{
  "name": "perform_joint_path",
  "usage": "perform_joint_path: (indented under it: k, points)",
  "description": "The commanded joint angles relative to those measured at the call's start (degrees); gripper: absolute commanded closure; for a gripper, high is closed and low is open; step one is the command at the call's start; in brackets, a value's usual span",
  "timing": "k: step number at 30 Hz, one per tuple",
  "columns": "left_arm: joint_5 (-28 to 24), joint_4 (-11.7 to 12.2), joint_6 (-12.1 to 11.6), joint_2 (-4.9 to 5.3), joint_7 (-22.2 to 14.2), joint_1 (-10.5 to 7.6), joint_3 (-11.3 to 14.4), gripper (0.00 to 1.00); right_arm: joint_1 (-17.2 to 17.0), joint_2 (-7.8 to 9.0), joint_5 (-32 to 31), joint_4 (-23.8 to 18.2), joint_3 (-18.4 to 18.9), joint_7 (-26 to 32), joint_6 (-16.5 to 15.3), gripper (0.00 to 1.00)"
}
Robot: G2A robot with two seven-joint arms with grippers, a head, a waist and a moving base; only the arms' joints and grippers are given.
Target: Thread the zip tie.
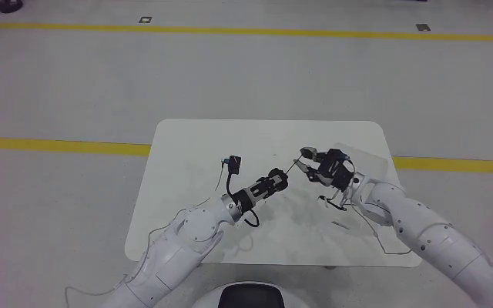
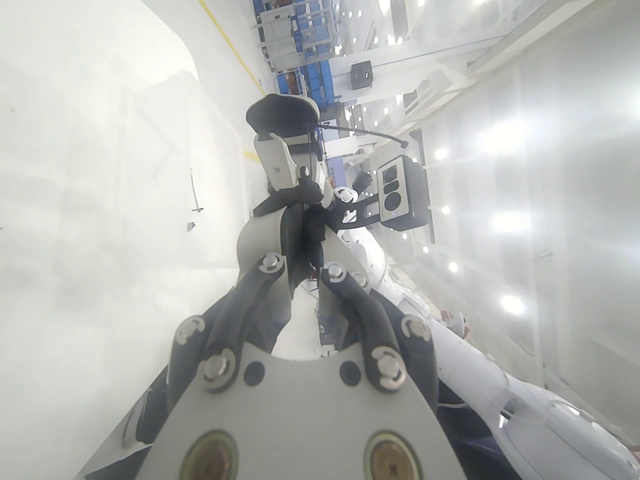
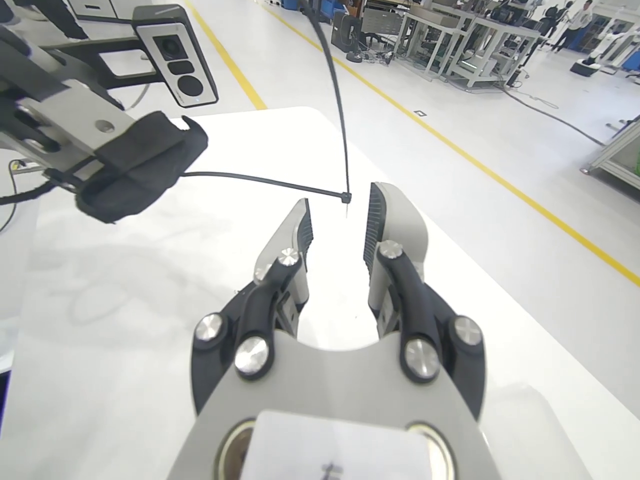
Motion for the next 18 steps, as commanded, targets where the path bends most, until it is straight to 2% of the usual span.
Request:
perform_joint_path:
  k: [1,12,18]
  points:
    - [0.0,0.0,0.0,0.0,0.0,0.0,0.0,1.0,0.3,0.15,0.3,0.2,-0.3,-0.2,0.0,0.77]
    - [0.0,0.0,0.0,0.0,0.0,0.0,0.0,1.0,1.4,0.96,1.5,0.4,-2.2,-1.8,0.0,0.78]
    - [0.0,0.0,0.0,0.0,0.0,0.0,0.0,1.0,2.1,0.89,1.8,0.3,-3.3,-1.6,0.0,0.82]
